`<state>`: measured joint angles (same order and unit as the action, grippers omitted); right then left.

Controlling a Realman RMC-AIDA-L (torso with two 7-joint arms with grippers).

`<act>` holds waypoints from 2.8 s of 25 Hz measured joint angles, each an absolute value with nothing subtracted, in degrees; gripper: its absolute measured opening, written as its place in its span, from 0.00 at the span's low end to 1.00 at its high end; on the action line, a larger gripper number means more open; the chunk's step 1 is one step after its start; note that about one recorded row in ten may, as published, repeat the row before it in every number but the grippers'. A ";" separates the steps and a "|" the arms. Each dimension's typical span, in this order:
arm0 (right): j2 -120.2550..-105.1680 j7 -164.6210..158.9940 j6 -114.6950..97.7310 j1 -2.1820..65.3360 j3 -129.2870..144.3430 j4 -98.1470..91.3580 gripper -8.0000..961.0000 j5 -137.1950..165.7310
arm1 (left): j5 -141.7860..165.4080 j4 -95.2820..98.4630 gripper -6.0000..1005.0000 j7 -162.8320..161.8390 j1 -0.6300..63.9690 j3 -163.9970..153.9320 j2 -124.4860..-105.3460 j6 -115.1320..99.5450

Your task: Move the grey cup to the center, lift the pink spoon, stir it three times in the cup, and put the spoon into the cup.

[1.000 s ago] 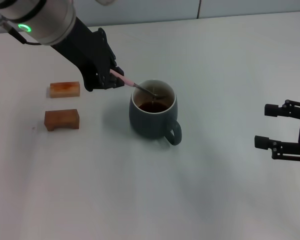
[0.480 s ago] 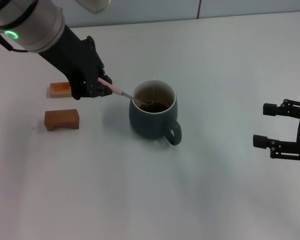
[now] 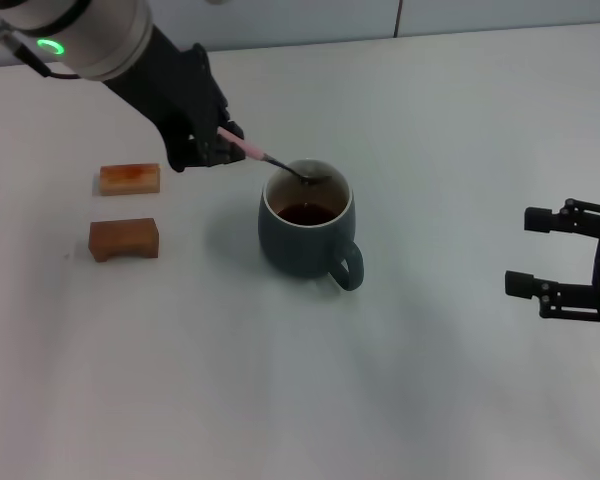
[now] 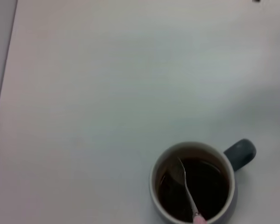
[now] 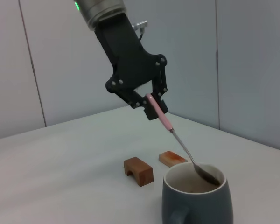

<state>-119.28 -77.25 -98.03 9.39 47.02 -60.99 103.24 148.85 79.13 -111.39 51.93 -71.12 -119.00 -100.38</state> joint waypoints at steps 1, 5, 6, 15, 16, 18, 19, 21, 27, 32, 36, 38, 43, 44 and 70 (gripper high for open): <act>-119.27 -77.25 -98.04 9.35 47.02 -60.99 0.83 103.25 | 148.40 79.04 0.14 -111.43 52.08 -71.39 -119.05 -100.34; -119.26 -77.25 -97.99 9.27 47.02 -60.99 0.83 103.43 | 146.90 79.06 0.14 -112.41 51.98 -73.69 -119.08 -100.21; -119.26 -77.25 -97.89 9.30 47.02 -60.99 0.83 103.81 | 146.84 79.18 0.14 -112.63 51.85 -74.00 -119.08 -100.41; -119.34 -77.25 -97.74 9.78 47.11 -60.48 0.83 104.50 | 147.94 81.36 0.14 -113.09 49.21 -73.44 -118.58 -102.58; -119.35 -77.25 -97.70 10.07 47.11 -60.07 0.83 104.54 | 148.25 81.36 0.14 -113.00 49.10 -73.25 -118.55 -102.48; -119.36 -77.25 -97.69 10.18 47.11 -59.94 0.83 104.57 | 149.40 81.23 0.14 -112.66 48.98 -72.87 -118.48 -101.70; -119.36 -77.25 -97.67 10.27 47.11 -59.85 0.83 104.58 | 150.02 80.94 0.14 -112.59 49.05 -72.86 -118.48 -101.23; -119.36 -77.25 -97.68 10.37 47.10 -59.71 0.83 104.59 | 150.53 80.46 0.14 -112.56 49.48 -72.82 -118.49 -100.74; -119.31 -77.26 -97.71 10.27 47.11 -59.68 0.83 104.59 | 149.68 80.22 0.14 -112.54 51.50 -73.17 -118.97 -99.68; -119.27 -77.26 -97.63 10.25 47.11 -59.67 0.83 104.59 | 146.02 80.08 0.14 -112.86 51.83 -75.26 -119.09 -99.79; -119.26 -77.26 -97.63 10.39 47.11 -59.67 0.83 104.70 | 145.40 80.11 0.14 -113.01 51.14 -75.87 -119.08 -100.94; -119.26 -77.25 -97.63 10.39 47.10 -59.63 0.83 104.73 | 145.61 80.33 0.14 -113.06 50.38 -75.72 -118.92 -101.41; -119.26 -77.25 -97.55 10.48 47.12 -59.58 0.83 104.84 | 147.89 80.60 0.14 -113.07 49.18 -74.12 -118.52 -101.23; -119.26 -77.25 -97.55 10.50 47.19 -59.59 0.83 104.84 | 148.31 80.47 0.14 -113.05 49.21 -73.87 -118.52 -100.80; -119.26 -77.25 -97.55 10.32 48.24 -59.91 0.83 104.57 | 133.78 77.16 0.50 -111.54 49.34 -65.14 -118.38 -98.21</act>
<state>-119.26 -77.25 -97.55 10.32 48.24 -59.91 104.57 133.78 77.16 -111.54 49.34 -65.14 -118.38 -98.21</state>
